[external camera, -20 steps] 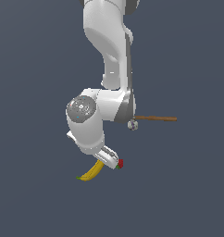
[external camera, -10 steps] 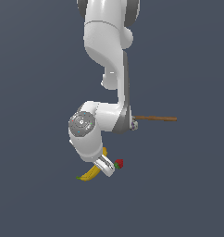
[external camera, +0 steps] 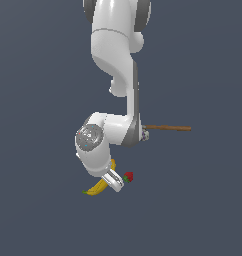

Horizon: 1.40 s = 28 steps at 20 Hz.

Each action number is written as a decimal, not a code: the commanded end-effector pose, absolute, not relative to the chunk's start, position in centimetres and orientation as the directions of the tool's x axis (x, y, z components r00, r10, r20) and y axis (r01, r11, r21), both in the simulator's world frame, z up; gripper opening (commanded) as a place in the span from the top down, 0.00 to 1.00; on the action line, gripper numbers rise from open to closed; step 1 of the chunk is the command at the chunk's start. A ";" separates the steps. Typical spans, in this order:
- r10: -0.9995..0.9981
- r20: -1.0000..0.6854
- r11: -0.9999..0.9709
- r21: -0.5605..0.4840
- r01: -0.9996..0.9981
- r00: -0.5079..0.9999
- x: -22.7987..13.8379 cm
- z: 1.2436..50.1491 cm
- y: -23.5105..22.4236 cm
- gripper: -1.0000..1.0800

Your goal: Pick up a designated object from a clutter of objects.

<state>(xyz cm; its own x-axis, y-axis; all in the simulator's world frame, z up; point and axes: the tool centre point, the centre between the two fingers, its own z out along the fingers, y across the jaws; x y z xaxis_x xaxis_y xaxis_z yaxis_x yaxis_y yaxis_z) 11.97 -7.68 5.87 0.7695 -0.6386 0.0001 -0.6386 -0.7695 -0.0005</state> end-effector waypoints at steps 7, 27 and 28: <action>-0.641 0.000 -0.768 0.000 -0.641 0.768 11.9 2.1 -7.7 0.04; -0.639 0.000 -0.769 -0.001 -0.639 0.769 11.9 2.6 -7.8 1.00; -0.639 0.000 -0.769 -0.001 -0.639 0.769 11.8 2.8 -7.9 1.00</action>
<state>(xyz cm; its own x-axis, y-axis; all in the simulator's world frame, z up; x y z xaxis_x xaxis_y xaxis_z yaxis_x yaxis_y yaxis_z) 11.78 -7.74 2.34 0.7693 -0.6389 -0.0025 -0.6389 -0.7693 0.0009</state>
